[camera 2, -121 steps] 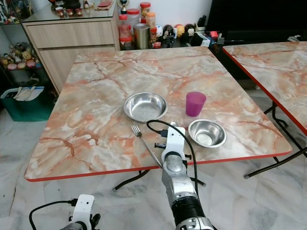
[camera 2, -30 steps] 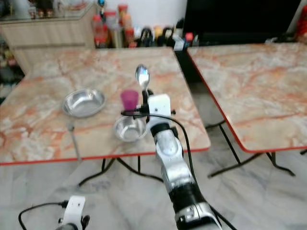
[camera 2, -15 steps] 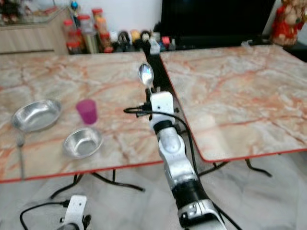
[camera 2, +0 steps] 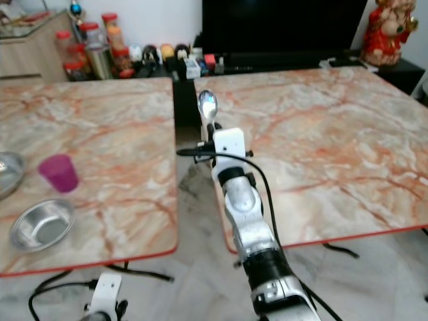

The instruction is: Setting the table

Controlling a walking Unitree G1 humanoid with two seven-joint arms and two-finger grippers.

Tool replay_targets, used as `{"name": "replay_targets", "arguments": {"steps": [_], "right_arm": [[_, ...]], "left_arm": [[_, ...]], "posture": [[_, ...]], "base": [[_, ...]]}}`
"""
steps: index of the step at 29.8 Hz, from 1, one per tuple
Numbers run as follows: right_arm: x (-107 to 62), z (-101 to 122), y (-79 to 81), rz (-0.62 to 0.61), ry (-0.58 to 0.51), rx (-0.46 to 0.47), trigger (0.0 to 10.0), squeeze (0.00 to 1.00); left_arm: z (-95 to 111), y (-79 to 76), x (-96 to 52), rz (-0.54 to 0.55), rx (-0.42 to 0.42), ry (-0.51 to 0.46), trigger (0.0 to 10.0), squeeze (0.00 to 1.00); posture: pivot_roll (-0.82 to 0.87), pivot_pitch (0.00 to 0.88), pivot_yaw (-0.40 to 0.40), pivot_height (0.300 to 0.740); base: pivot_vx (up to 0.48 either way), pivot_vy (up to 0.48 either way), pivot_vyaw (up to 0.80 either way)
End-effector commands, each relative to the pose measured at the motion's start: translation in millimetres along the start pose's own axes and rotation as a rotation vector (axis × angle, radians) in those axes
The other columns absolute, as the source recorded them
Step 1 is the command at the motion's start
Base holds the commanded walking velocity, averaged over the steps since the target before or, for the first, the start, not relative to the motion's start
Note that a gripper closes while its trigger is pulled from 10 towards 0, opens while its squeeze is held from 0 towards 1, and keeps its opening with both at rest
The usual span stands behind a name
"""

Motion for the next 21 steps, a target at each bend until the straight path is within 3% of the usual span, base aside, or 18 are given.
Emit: {"name": "replay_targets", "arguments": {"steps": [1, 21], "right_arm": [[1.6, 2.7, -8.2, -0.020, -0.006, -0.004, 10.0, 0.00], [3.4, 3.7, -16.4, -0.050, -0.004, -0.010, 10.0, 0.00]], "left_arm": [[0.5, -6.5, 0.3, -0.021, 0.020, 0.003, 10.0, 0.00], [2.1, -3.5, 0.7, -0.010, 0.016, 0.000, 10.0, 0.00]], "posture": [[-0.07, 0.000, 0.018, 0.740], [-0.07, 0.000, 0.020, 0.740]], "base": [[0.000, -0.424, 0.00], [0.000, -0.450, 0.00]]}}
Point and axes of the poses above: a point about 5 cm out from each wrist's last joint towards the gripper, its own x axis pointing out of the wrist towards the gripper, its own z axis along the axis of the wrist's last joint, y = z × x, the point moved 1 cm from there along x, pointing out of the wrist towards the gripper, and after that the axes turned 10 degrees about x, right-handed, at the moved point
